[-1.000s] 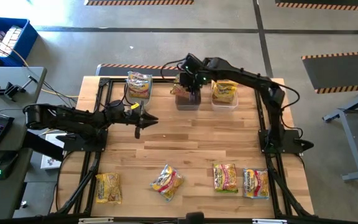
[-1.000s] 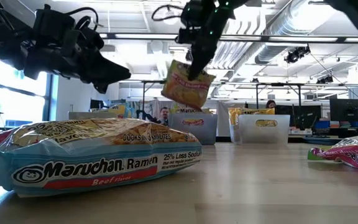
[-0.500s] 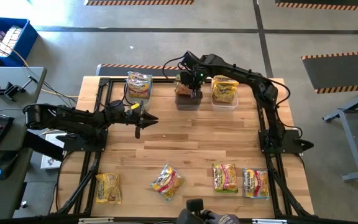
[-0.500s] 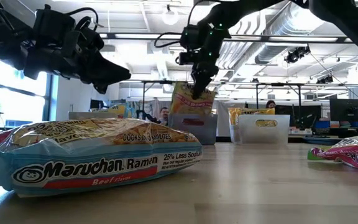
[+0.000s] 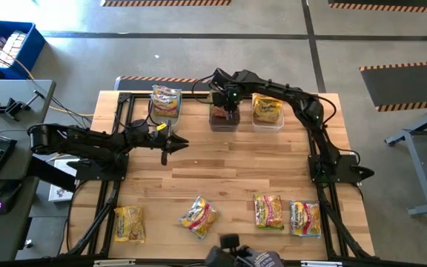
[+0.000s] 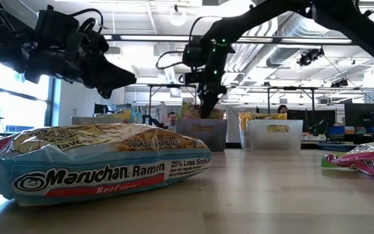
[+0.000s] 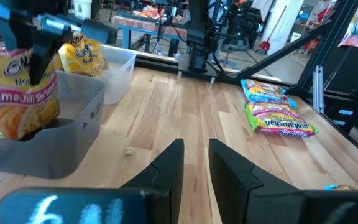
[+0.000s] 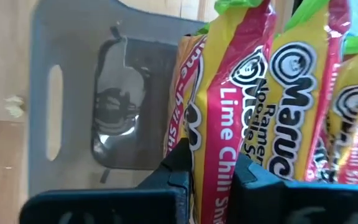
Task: Sort Maruchan noodles
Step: Put the green noodle pack into the black bin, then put the blue noodle pack into the gray bin
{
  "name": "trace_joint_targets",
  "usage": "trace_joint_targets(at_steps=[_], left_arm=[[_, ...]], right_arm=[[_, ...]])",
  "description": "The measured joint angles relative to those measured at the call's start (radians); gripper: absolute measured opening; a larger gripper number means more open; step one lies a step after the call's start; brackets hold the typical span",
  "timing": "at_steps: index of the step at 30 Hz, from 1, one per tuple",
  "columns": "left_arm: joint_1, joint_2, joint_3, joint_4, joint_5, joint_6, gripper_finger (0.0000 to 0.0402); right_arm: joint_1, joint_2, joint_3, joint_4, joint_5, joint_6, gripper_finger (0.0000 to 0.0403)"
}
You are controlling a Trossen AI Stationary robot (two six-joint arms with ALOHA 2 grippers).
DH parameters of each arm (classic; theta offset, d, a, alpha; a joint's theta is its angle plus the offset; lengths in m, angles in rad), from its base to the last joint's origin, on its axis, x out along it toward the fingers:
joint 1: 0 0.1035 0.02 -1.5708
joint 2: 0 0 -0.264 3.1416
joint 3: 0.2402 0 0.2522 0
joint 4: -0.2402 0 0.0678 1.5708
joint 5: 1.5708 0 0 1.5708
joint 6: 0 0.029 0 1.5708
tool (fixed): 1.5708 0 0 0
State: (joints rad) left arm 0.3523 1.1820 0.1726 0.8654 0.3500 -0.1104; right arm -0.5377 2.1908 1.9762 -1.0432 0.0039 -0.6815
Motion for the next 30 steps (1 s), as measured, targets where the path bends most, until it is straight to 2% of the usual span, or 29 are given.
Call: trace_joint_targets(at_steps=[3,11,17,25,30], left_arm=[[0.0,0.0,0.0,-0.001,0.0,0.0,0.0064],[0.0,0.0,0.0,-0.024,-0.038,0.007,0.0064],[0.0,0.0,0.0,-0.031,-0.043,0.019,0.0064],[0.0,0.0,0.0,-0.031,-0.044,0.028,0.0064],[0.0,0.0,0.0,-0.031,-0.044,0.029,0.0064]], right_arm=[[0.009,0.018,0.0,0.012,0.026,0.0,0.0033],[0.022,0.031,0.0,0.075,0.072,0.011,0.0128],[0.023,0.024,0.022,0.078,0.077,0.043,0.0168],[0.023,0.017,0.179,-0.046,0.094,0.136,0.0163],[0.027,0.013,0.289,-0.175,0.031,0.188,0.012]])
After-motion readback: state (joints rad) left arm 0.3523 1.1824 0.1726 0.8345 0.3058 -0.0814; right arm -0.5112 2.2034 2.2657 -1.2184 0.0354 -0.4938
